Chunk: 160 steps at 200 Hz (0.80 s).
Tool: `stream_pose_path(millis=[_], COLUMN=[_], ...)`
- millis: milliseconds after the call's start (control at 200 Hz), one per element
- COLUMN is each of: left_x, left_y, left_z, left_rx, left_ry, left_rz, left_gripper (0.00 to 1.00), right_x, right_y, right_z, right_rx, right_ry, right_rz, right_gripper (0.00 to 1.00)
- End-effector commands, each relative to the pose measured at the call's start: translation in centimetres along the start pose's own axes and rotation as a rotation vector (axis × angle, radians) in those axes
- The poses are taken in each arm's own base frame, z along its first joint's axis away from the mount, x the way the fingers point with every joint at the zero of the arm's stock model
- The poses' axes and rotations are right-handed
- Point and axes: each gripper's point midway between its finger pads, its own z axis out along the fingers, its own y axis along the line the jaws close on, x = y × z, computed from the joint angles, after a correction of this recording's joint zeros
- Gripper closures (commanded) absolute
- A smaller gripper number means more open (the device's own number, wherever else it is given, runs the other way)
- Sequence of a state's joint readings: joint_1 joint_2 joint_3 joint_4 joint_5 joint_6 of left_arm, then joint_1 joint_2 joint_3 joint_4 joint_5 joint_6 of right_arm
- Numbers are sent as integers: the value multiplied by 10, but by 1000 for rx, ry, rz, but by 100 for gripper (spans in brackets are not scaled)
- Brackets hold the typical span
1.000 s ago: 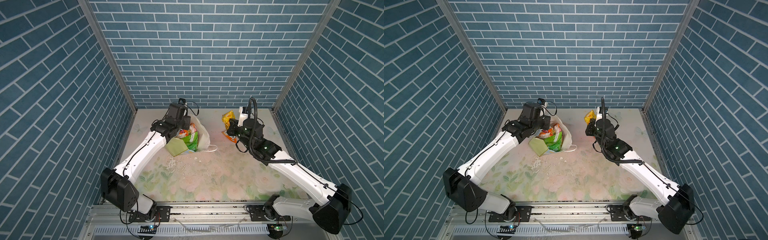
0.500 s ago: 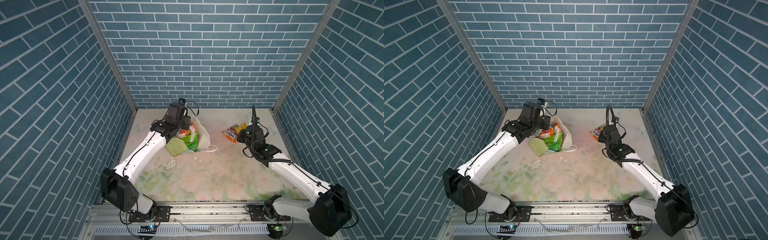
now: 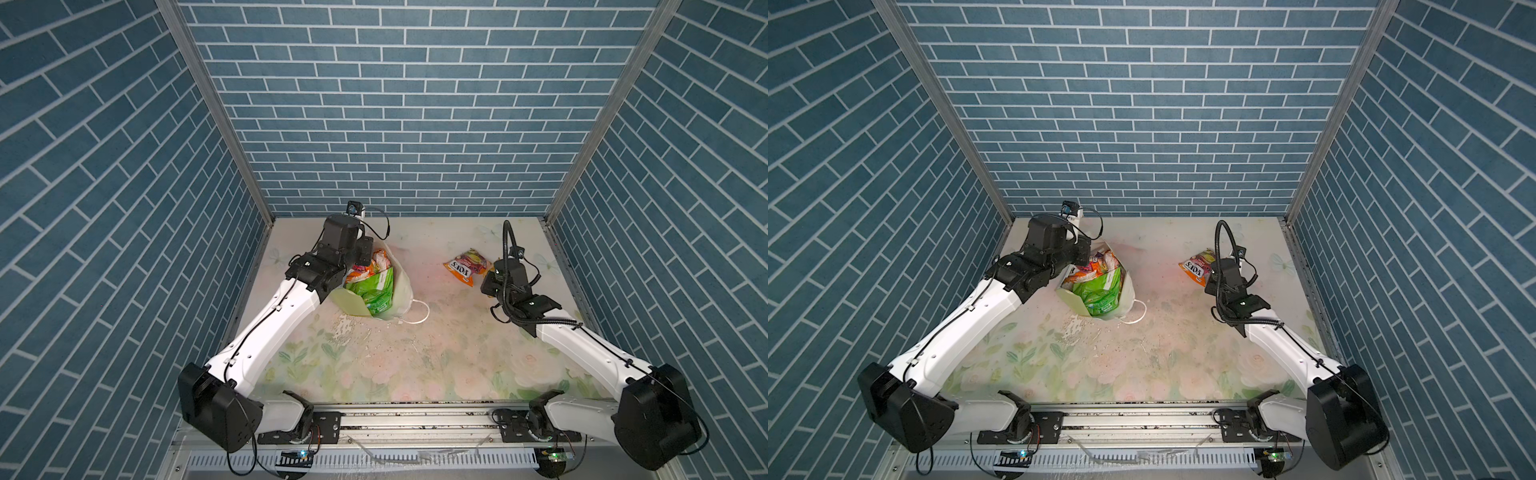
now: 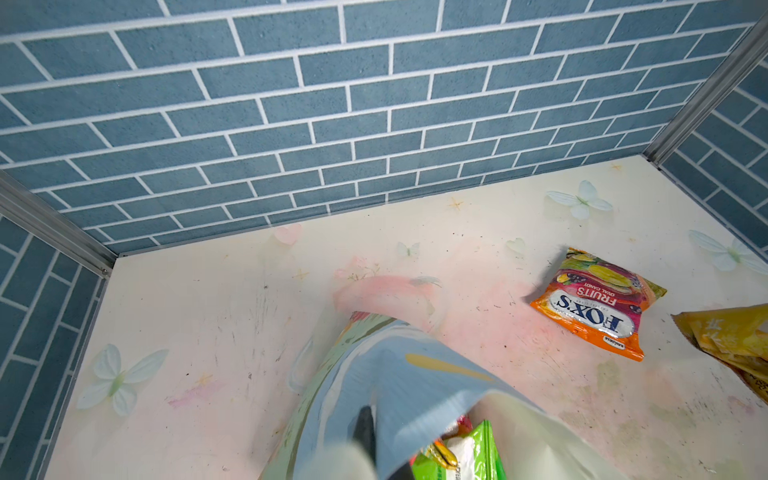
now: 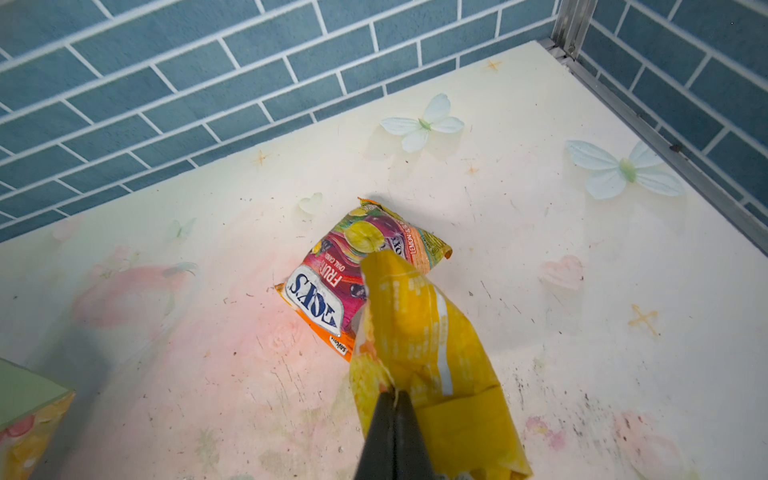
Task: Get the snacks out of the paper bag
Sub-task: 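Lower the yellow packet beside the FOX'S packet and open the right gripper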
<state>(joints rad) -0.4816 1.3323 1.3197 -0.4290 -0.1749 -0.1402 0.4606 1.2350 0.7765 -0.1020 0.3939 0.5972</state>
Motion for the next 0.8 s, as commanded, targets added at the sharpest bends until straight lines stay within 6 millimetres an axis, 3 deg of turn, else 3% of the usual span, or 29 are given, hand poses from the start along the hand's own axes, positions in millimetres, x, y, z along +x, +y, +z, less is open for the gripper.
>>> stream_pose_path(millis=[0,245,565,795], left_x=[-22,-21,-21,-21], left_y=[6,4,4,4], left_z=[-10,-9,-10,-12], left_rx=[-25,-13,-13,-13], left_ry=[-88,-86,-89,-91], left_rz=[-11,-16,-18,-16], left_gripper=[100,100,100,100], right_x=[13,27,39,41], right_y=[-8,2,-1,14], right_z=[10,30,51,60], right_rx=[34,-11,7,-55], right_ry=[38,97,154,182], right_rz=[26,42,57,84], right_gripper=[100,100,100,100])
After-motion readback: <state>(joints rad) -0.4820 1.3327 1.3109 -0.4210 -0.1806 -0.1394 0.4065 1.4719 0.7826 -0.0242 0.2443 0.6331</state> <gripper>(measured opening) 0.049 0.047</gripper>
